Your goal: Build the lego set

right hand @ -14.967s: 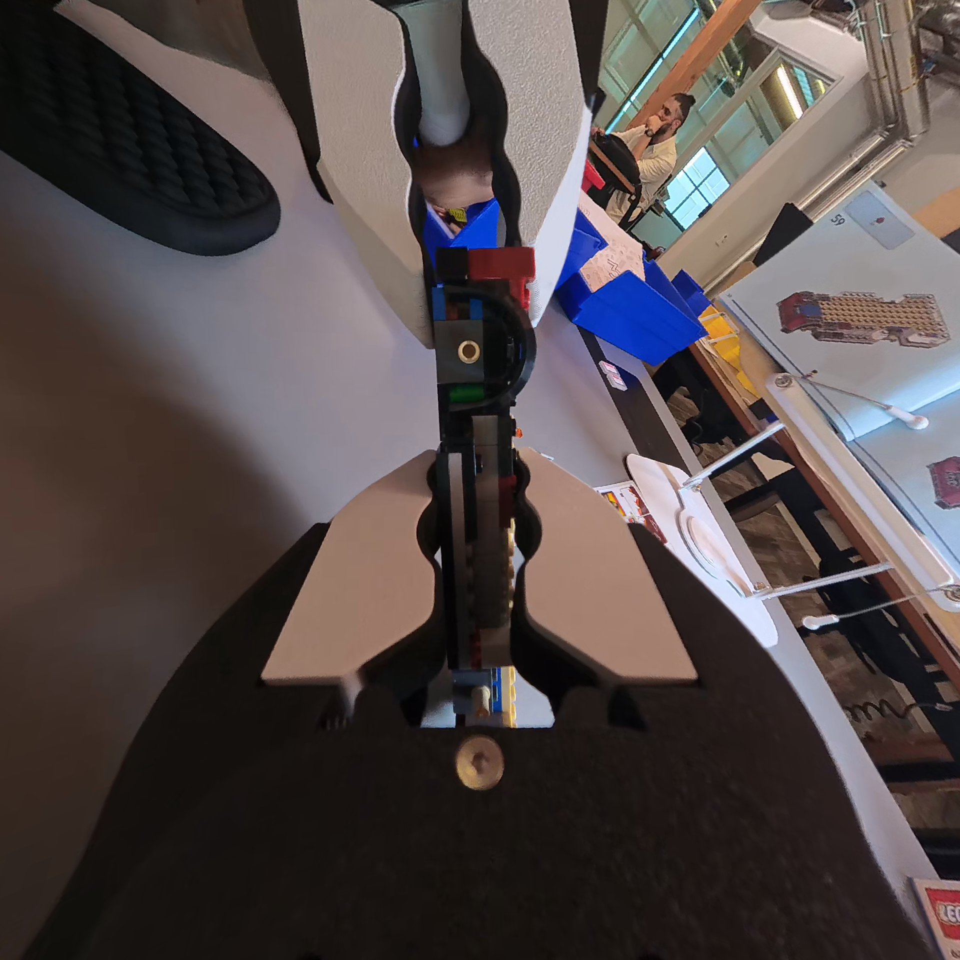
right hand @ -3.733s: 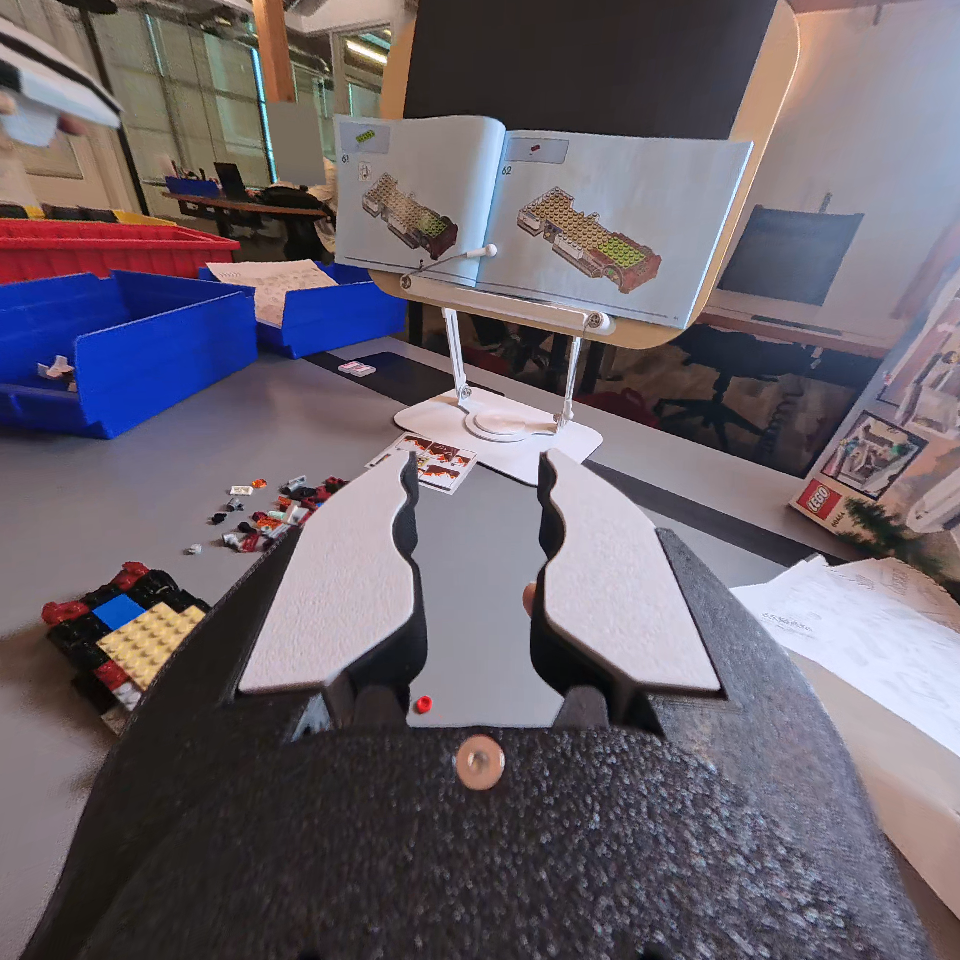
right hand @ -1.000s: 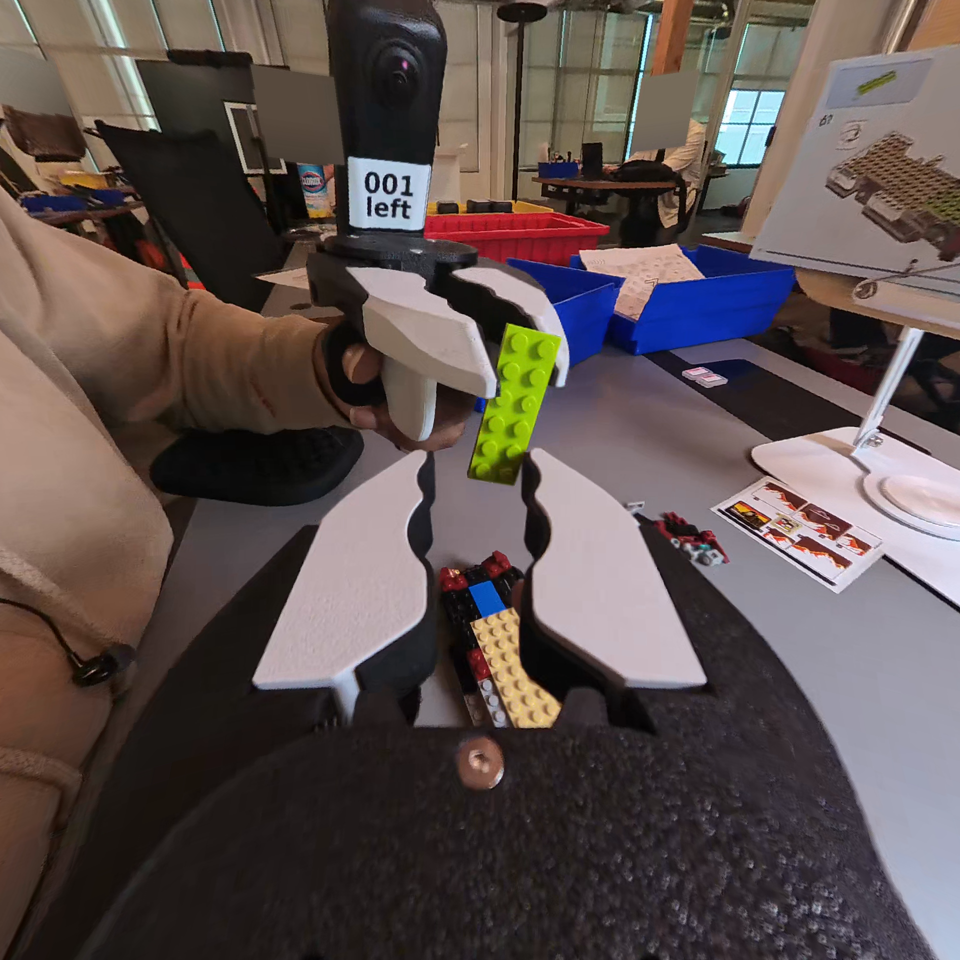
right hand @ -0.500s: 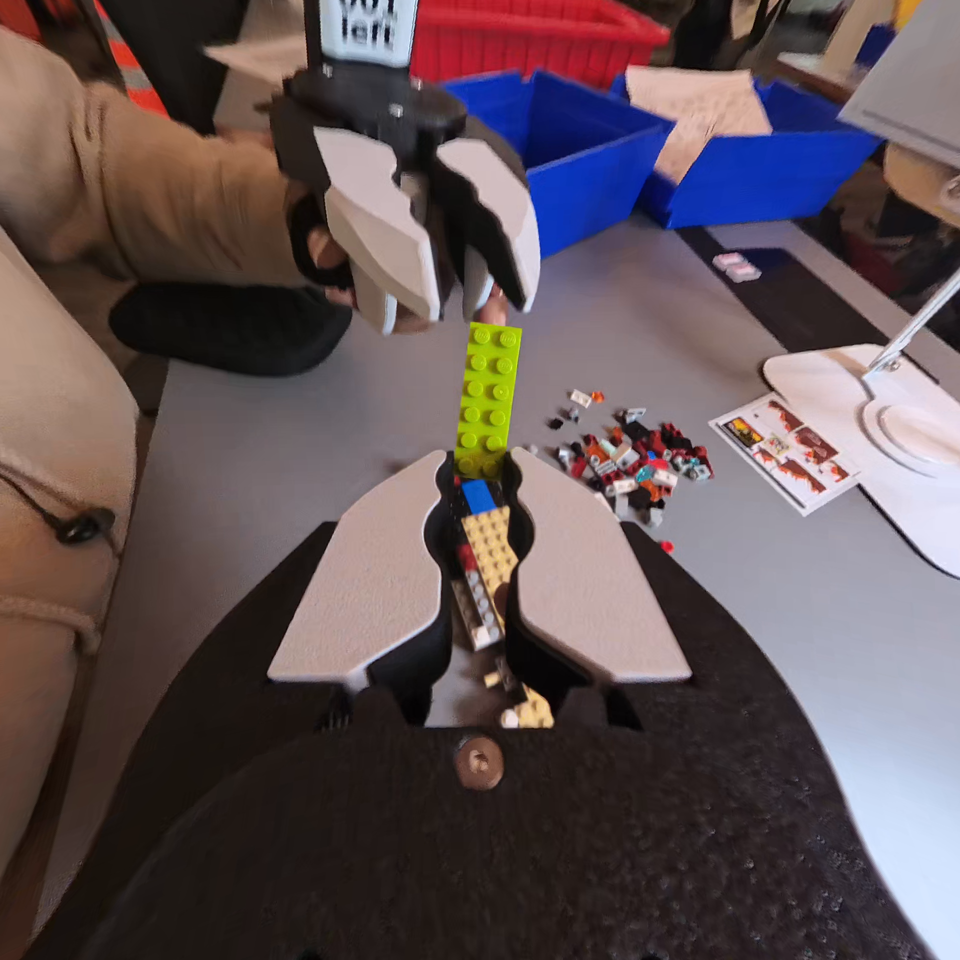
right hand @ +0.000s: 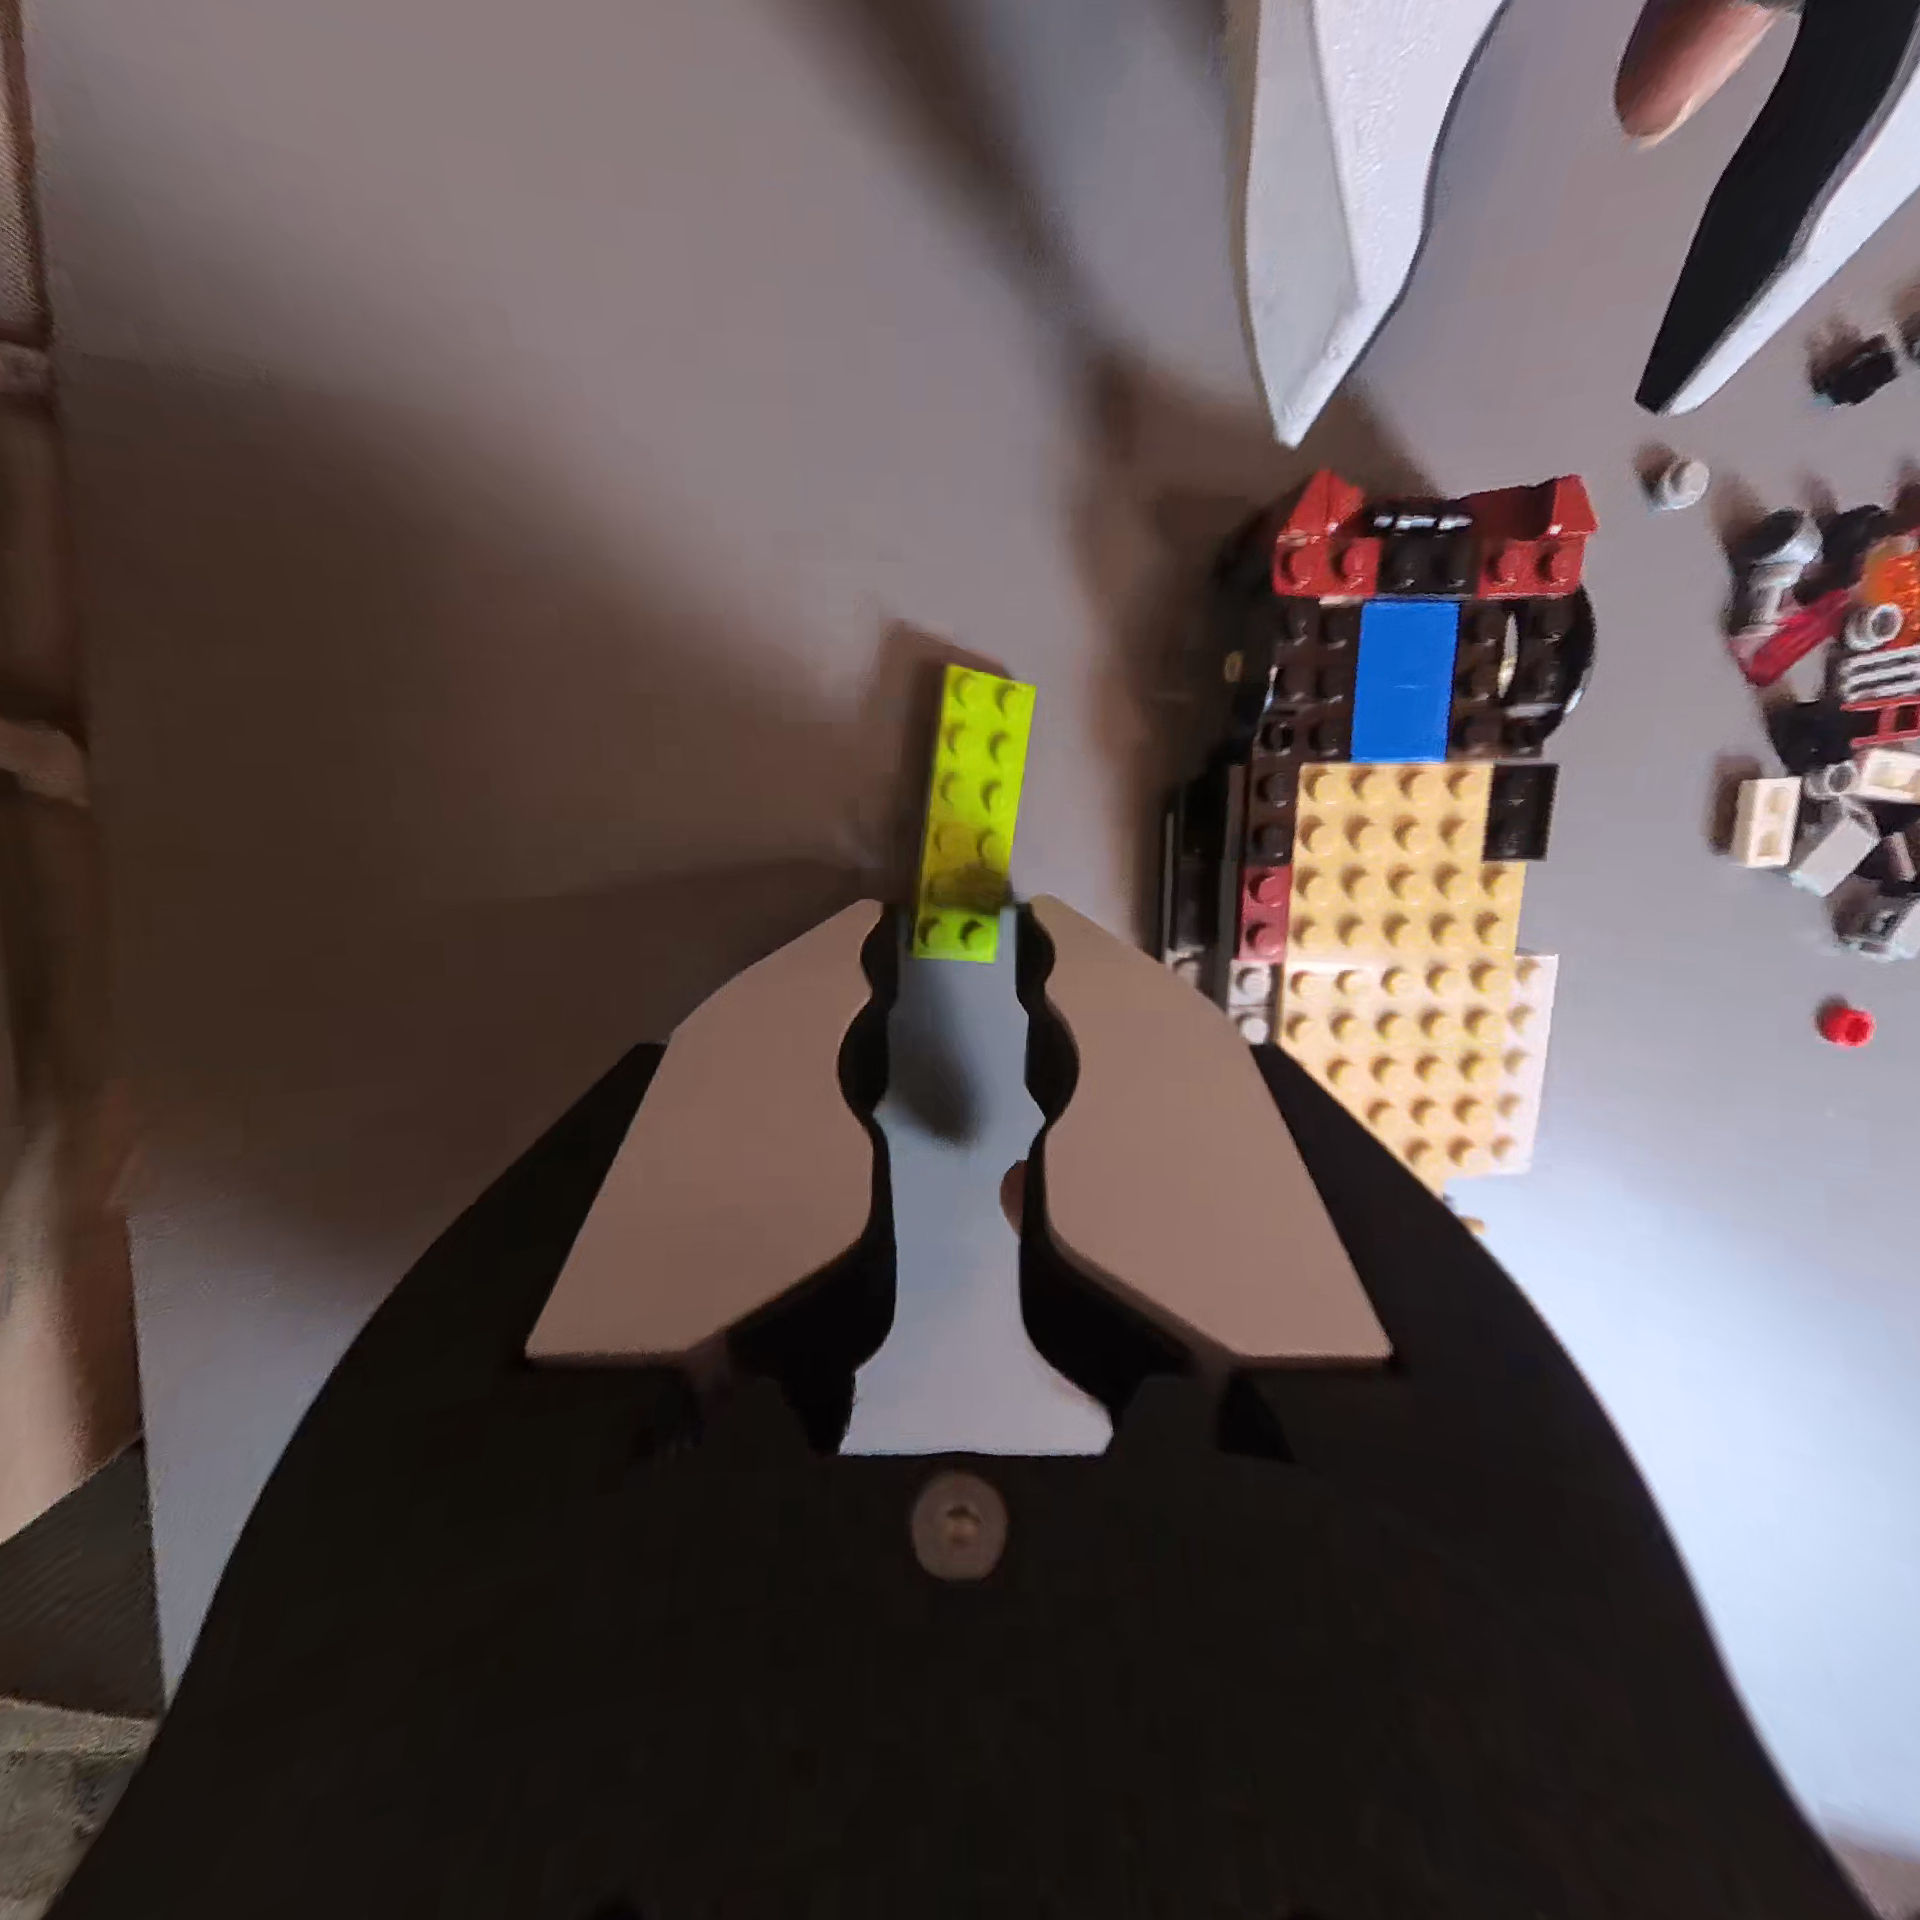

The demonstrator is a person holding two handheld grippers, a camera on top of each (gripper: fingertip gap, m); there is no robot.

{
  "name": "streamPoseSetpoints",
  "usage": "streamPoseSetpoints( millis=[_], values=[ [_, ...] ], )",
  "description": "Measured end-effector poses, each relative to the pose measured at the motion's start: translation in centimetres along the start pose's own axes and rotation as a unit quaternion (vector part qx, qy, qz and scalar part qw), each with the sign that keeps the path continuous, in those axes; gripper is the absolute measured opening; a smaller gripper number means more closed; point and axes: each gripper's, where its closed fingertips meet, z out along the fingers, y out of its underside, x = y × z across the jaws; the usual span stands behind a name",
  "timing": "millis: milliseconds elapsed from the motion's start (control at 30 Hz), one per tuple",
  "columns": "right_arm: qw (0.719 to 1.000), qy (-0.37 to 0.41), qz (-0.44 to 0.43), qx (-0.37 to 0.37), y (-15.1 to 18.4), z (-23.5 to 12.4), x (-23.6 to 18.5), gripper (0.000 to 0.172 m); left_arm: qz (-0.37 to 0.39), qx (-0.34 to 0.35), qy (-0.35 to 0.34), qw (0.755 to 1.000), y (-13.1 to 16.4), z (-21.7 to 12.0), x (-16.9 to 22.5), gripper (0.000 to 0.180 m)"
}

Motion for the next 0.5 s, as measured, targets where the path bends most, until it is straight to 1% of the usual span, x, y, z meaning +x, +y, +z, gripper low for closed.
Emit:
streamPoseSetpoints(
  millis=[33,100,133,200,267,333,367,400,433,467,500],
  values=[
    [1.000,0.002,-0.005,0.001,-0.2,0.0,0.2,0.027,-0.001,0.003,-0.004,1.000,0.0,-0.1,-0.2,0.046],
    [1.000,0.000,-0.007,0.005,-0.4,-0.3,0.4,0.032,-0.004,0.016,-0.009,1.000,-0.4,-0.4,-0.4,0.044],
    [1.000,-0.001,-0.004,0.019,-0.7,-0.7,0.5,0.032,-0.005,0.025,-0.016,1.000,-0.8,-0.6,-0.6,0.043],
    [0.998,0.013,0.005,0.057,-1.4,-1.9,1.1,0.032,-0.003,0.056,-0.037,0.998,-2.1,-1.7,-1.2,0.040],
    [0.992,0.047,0.025,0.111,-1.8,-3.7,2.3,0.032,-0.003,0.095,-0.072,0.993,-3.9,-4.1,-2.4,0.039],
    [0.980,0.082,0.060,0.168,-1.8,-5.9,3.7,0.032,-0.013,0.136,-0.138,0.981,-5.4,-8.4,-4.9,0.035],
    [0.971,0.102,0.078,0.200,-1.6,-7.1,4.4,0.032,-0.029,0.142,-0.182,0.972,-5.5,-11.0,-6.8,0.032],
    [0.962,0.121,0.095,0.227,-1.3,-8.3,5.1,0.032,-0.053,0.138,-0.226,0.963,-4.9,-13.9,-8.9,0.031],
    [0.952,0.136,0.112,0.250,-0.7,-9.3,5.7,0.031,-0.084,0.127,-0.265,0.952,-3.8,-16.6,-11.0,0.031],
    [0.942,0.152,0.128,0.269,-0.1,-10.2,6.2,0.031,-0.122,0.102,-0.300,0.941,-2.0,-19.2,-13.1,0.031],
    [0.933,0.166,0.144,0.286,0.6,-11.0,6.7,0.030,-0.160,0.064,-0.333,0.927,0.5,-21.5,-15.3,0.031]
  ],
)
